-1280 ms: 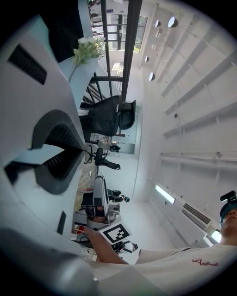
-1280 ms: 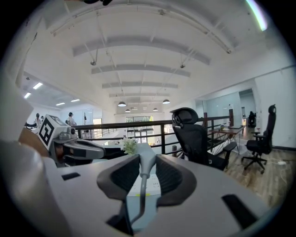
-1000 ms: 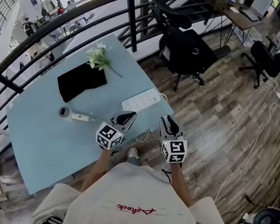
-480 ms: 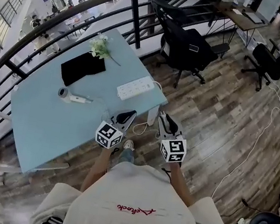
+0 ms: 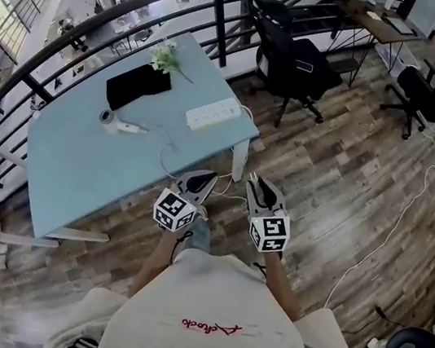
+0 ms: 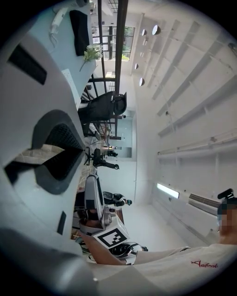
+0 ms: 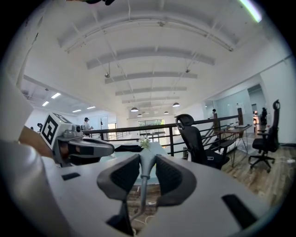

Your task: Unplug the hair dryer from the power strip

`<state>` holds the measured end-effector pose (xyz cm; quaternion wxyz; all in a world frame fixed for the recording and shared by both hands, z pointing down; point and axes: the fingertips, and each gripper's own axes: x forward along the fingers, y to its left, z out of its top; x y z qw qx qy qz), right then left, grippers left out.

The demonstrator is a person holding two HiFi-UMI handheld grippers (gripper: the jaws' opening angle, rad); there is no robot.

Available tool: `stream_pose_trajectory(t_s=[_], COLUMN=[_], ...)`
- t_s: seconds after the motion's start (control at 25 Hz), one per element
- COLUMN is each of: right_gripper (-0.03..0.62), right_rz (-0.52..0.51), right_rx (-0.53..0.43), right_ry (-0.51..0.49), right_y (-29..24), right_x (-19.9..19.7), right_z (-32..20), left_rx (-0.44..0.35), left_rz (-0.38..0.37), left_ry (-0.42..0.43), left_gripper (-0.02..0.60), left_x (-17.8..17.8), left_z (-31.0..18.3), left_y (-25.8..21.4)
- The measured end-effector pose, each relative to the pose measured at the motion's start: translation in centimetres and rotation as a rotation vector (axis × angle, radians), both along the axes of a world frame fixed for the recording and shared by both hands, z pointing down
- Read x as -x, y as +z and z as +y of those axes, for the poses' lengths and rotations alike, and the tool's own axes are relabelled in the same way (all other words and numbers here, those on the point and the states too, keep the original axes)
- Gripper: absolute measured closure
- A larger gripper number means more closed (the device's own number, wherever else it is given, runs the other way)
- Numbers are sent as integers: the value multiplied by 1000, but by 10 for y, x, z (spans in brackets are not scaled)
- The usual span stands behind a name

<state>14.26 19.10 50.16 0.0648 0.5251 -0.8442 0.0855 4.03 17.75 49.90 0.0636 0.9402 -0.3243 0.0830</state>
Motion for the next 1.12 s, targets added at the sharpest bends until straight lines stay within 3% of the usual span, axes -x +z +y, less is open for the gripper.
stream_pose_trajectory(t_s=[0.48,1.12], right_gripper=[473,473], right_rz=[6,26], right_rx=[-6,-4], right_ry=[7,55], right_y=[-10,-15], right_x=[12,90], right_z=[41,39], left_rx=[-15,-11], left_rz=[8,28], left_ry=[-8,25], left_gripper=[575,575], left_x=[20,100], left_z=[38,30], left_y=[-12,-17])
